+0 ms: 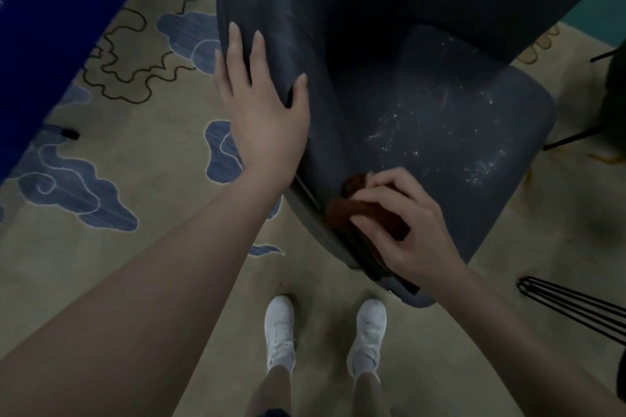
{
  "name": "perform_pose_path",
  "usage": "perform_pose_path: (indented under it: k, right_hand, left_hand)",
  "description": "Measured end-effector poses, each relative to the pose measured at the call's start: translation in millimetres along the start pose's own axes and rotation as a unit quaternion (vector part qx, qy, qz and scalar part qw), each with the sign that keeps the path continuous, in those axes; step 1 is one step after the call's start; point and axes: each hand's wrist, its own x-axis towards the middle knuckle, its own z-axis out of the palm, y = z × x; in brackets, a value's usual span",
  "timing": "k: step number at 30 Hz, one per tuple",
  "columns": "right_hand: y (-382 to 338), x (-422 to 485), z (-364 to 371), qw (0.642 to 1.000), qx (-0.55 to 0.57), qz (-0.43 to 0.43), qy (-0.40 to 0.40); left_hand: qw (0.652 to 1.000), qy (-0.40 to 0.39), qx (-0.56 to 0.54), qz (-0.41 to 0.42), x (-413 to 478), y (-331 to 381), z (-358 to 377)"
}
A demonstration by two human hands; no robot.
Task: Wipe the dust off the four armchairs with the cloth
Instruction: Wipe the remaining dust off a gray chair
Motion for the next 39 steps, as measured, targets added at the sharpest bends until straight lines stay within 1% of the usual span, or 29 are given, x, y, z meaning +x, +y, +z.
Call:
perform_pose_path:
  k: [3, 6, 9, 11, 17, 22, 24, 26, 27, 31, 35, 39]
  right_hand:
    - [-4, 22, 7, 1.000, 0.002, 0.008, 0.017]
    - [-7, 38, 16, 1.000, -0.010, -0.018, -0.011]
    - [0, 22, 7, 0.996, -0.021, -0.063, -0.057]
    - [7, 5, -2, 0.994, -0.019, -0.075, -0.079]
    - [18, -18, -17, 0.991, -0.022, -0.089, -0.098]
    - [16, -10, -5, 0.998, 0.031, -0.049, -0.037]
    - [22, -22, -3, 0.998, 0.040, -0.049, -0.024]
    - [32, -40, -5, 0.998, 0.049, -0.039, -0.006]
    - [38, -48, -7, 0.998, 0.054, -0.022, 0.005]
    - [56, -55, -5, 0.988, 0.115, 0.091, 0.039]
    - [61, -49, 0, 0.978, 0.158, 0.127, 0.045]
    - [77, -48, 6, 0.963, 0.199, 0.175, 0.043]
  left_hand:
    - [1.000, 0.004, 0.001, -0.002, 0, -1, 0]
    - [1.000, -0.004, 0.003, -0.003, 0, 0, -2]
    - [1.000, -0.023, -0.011, -0.011, 1, 2, -5]
    - [0.999, -0.025, -0.027, -0.022, 0, 5, -8]
    - [0.996, -0.011, -0.074, -0.054, -38, 20, -13]
    - [0.988, 0.014, -0.106, -0.114, -74, 33, -7]
    - [0.983, 0.017, -0.120, -0.139, -83, 37, -5]
    - [0.982, 0.022, -0.121, -0.146, -89, 38, -3]
    - [0.982, 0.025, -0.119, -0.146, -92, 38, -2]
    - [0.982, 0.037, -0.099, -0.157, -113, 45, 6]
    - [0.980, 0.071, -0.081, -0.168, -130, 53, 16]
    - [0.981, 0.082, -0.056, -0.164, -132, 53, 19]
